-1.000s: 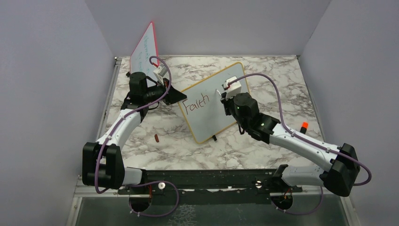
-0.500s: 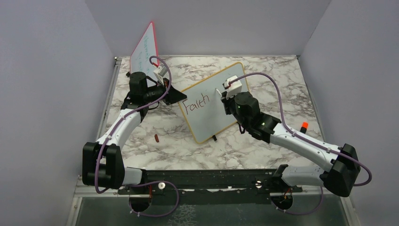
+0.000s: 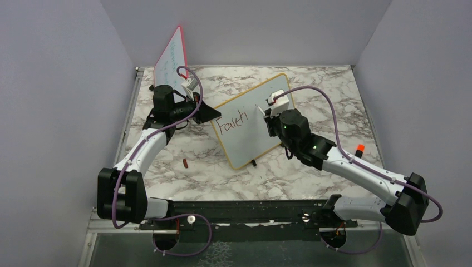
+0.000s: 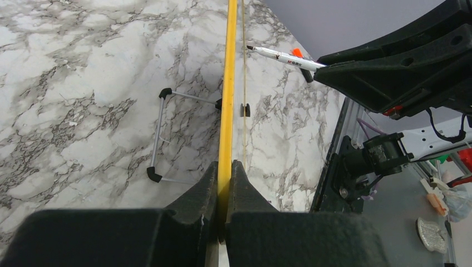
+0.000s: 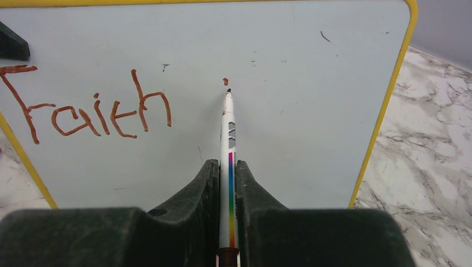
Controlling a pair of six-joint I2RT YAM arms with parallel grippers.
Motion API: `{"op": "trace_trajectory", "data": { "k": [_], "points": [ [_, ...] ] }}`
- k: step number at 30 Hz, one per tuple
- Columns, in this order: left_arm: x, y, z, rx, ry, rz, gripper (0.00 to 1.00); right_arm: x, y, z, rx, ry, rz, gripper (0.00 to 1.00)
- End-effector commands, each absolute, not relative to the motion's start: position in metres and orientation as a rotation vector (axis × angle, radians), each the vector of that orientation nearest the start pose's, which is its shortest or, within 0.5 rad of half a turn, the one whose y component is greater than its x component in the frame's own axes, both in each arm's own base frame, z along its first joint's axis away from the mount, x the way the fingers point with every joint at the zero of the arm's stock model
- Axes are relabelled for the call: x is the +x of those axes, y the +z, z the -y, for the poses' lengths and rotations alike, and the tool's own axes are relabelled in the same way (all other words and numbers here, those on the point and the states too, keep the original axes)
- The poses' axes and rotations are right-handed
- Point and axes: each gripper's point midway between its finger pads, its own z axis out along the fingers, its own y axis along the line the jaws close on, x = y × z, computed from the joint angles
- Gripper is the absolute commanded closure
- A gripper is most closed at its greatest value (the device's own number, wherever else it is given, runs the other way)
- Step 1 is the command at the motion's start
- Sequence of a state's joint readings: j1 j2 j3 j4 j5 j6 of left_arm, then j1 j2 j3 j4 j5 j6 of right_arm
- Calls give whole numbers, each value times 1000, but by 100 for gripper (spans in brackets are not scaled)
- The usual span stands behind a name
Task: Write a sentence on the whiteboard
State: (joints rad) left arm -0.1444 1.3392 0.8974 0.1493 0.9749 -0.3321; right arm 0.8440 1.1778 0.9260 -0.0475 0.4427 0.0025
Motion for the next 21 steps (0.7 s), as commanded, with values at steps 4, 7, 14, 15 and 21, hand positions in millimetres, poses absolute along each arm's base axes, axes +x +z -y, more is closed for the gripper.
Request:
{"op": "trace_trajectory", "data": {
  "k": [4,7,14,15,21],
  "points": [
    [316,209,207,551,-1233,-1917,100,309,237,-234,-455,187,-1808,99],
    [316,209,207,552,-1235,-1919,100,310,237,-236,-456,193,-1806,99],
    [316,209,207,553,-1237,-1918,100,313,236,-240,-461,193,-1803,99],
    [316,209,207,553,-1237,-1918,100,313,236,-240,-462,190,-1805,99],
    [316,209,208,553,-1239,-1919,100,313,229,-241,-481,189,-1823,99]
  ]
}}
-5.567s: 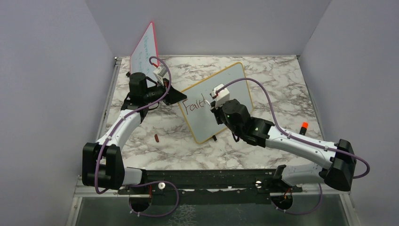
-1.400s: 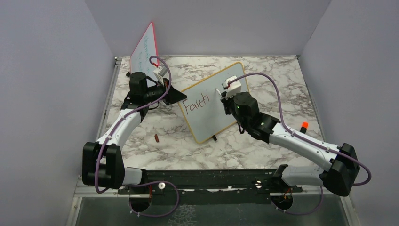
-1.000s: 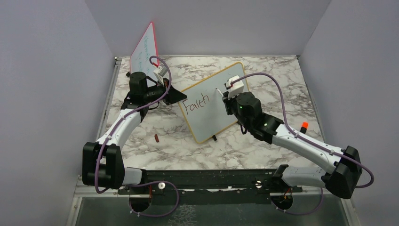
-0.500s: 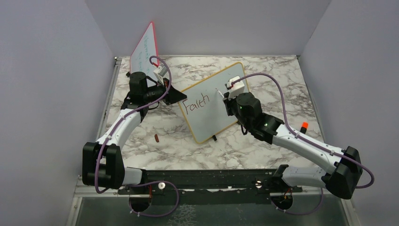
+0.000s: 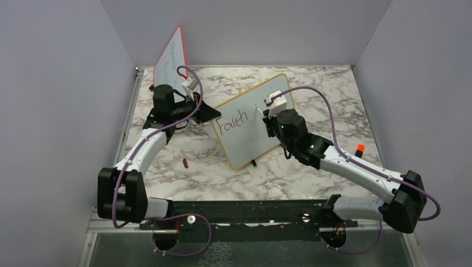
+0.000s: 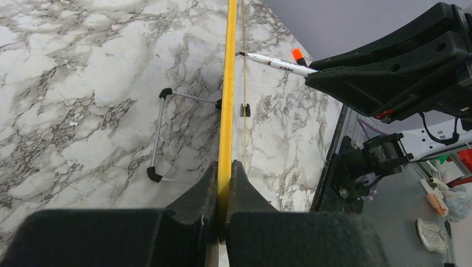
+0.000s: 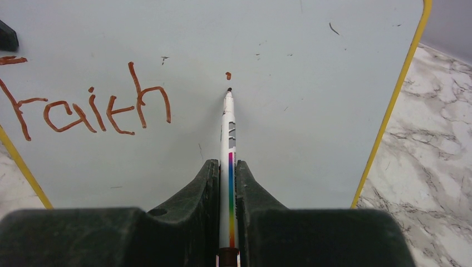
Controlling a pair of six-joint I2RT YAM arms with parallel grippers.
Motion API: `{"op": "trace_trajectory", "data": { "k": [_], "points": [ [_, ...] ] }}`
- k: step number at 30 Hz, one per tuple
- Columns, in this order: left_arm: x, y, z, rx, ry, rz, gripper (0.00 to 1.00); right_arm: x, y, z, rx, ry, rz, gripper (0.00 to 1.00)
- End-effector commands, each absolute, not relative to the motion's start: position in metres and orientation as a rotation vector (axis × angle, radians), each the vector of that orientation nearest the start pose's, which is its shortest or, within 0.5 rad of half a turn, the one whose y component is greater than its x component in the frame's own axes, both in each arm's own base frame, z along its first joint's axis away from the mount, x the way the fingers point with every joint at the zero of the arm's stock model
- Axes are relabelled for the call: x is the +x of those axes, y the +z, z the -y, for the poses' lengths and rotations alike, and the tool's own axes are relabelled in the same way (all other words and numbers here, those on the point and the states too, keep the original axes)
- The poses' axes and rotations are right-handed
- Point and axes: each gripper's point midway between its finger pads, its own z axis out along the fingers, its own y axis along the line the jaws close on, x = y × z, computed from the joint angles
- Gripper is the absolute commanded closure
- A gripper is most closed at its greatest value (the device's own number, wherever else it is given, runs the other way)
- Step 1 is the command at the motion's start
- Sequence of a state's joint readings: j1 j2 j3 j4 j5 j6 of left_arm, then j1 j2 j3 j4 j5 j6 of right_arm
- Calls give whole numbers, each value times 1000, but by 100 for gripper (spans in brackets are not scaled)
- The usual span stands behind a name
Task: Write a sentence on the whiteboard
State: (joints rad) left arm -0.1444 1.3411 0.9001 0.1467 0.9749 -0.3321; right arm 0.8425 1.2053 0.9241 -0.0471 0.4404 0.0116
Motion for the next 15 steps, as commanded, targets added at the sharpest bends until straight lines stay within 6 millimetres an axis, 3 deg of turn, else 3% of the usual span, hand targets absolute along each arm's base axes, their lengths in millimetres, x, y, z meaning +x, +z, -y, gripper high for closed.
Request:
{"op": "trace_trajectory", "data": {
  "k": [1,15],
  "points": [
    [316,209,207,553,-1238,-1918,100,312,228,-241,-482,188,-1827,99],
    [316,208,207,551,-1238,-1921,100,297,207,-234,-525,187,-1921,99]
  ]
}}
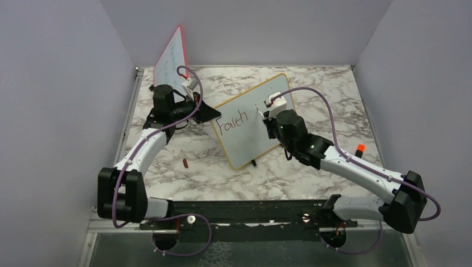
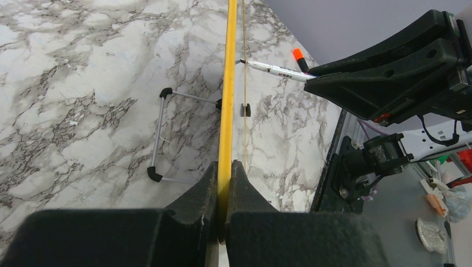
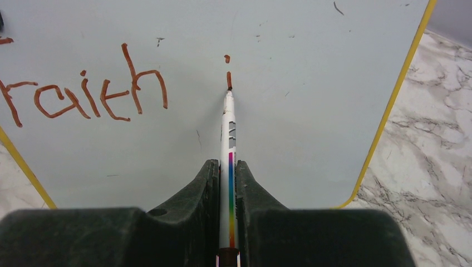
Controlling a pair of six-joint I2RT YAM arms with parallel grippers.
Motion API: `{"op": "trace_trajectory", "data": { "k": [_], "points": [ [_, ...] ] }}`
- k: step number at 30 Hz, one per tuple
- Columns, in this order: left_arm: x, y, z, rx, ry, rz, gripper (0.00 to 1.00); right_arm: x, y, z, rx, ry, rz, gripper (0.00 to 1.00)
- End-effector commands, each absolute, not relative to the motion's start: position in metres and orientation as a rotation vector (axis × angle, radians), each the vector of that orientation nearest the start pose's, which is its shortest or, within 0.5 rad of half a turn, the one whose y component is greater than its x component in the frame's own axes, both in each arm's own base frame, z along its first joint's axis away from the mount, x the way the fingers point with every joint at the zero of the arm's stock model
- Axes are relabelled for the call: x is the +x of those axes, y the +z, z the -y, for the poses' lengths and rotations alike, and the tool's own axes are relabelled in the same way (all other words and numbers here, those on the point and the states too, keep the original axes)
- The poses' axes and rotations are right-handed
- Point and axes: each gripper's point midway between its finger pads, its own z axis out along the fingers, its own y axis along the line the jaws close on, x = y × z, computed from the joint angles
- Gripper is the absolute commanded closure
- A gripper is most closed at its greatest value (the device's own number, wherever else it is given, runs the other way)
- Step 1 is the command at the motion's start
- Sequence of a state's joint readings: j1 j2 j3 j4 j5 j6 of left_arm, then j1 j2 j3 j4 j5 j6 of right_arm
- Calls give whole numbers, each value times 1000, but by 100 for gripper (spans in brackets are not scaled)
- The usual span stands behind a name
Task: Write a sentence on the whiteboard
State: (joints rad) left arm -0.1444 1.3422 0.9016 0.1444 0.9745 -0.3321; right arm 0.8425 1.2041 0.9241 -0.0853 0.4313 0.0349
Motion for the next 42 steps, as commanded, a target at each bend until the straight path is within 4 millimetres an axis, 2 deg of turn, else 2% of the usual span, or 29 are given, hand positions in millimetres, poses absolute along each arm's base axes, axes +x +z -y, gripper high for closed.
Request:
{"op": "trace_trajectory", "data": {
  "k": [1,5,9,18,23,42],
  "points": [
    [316,208,207,551,-1238,-1921,100,296,205,-235,-530,191,-1928,99],
    [316,208,207,550,-1236,-1922,100,295,202,-234,-529,194,-1939,99],
    [316,207,207,550,-1237,-1923,100,295,208,-233,-512,201,-1924,99],
    [317,207,207,549,-1235,-1923,100,303,239,-226,-448,181,-1830,99],
    [316,207,207,549,-1235,-1923,100,311,250,-225,-438,163,-1792,99],
    [316,207,208,553,-1241,-1922,100,324,253,-232,-426,184,-1775,99]
  ]
}}
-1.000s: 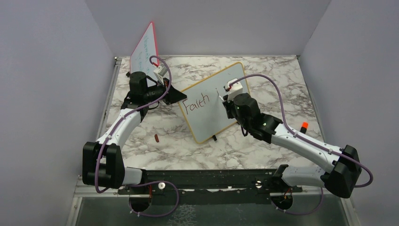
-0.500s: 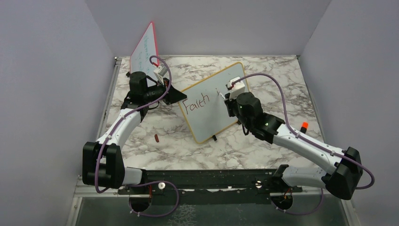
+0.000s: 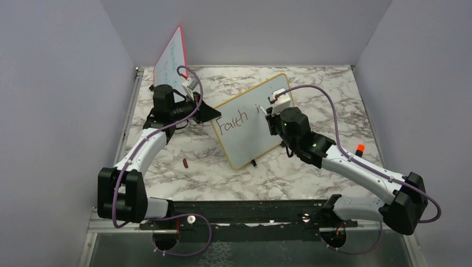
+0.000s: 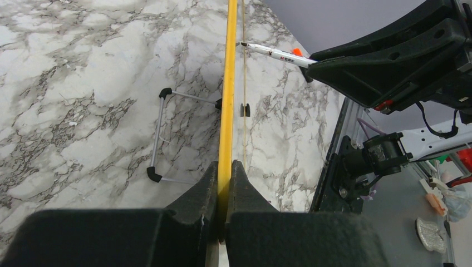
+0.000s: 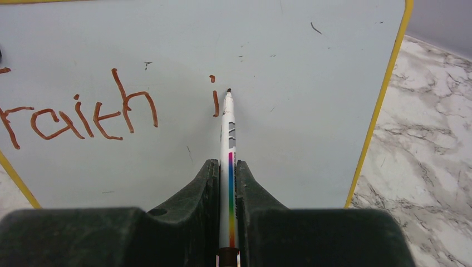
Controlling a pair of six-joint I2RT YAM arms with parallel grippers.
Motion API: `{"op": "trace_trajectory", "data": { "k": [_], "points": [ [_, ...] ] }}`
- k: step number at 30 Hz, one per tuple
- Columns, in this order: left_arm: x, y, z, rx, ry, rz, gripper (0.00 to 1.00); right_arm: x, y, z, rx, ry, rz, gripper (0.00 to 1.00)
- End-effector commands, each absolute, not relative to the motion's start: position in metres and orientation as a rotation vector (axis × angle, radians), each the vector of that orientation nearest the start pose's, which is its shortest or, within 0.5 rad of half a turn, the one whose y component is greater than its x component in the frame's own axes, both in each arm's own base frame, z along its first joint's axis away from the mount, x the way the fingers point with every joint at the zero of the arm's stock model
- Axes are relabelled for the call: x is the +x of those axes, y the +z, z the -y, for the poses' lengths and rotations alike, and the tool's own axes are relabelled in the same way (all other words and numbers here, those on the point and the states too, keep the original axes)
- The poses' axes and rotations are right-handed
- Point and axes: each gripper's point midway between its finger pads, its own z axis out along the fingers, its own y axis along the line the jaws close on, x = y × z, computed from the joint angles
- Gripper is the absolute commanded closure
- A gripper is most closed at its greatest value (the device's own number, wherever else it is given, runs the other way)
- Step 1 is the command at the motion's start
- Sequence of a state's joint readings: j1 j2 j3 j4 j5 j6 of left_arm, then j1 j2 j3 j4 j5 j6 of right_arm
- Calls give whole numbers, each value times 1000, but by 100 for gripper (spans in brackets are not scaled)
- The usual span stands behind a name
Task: Write a sentence on the whiteboard
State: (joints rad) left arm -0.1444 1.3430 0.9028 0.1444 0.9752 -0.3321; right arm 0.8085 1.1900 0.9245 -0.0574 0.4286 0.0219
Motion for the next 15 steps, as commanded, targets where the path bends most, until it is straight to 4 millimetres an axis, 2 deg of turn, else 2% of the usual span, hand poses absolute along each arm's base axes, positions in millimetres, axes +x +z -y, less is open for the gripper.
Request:
{"op": "trace_trajectory", "data": {
  "k": [1,11,15],
  "points": [
    [316,207,208,553,-1241,-1922,100,325,252,-232,-428,183,-1778,99],
    [316,207,208,552,-1242,-1924,100,321,238,-228,-458,163,-1823,99],
    [316,207,208,551,-1241,-1924,100,315,225,-225,-489,157,-1870,99]
  ]
}}
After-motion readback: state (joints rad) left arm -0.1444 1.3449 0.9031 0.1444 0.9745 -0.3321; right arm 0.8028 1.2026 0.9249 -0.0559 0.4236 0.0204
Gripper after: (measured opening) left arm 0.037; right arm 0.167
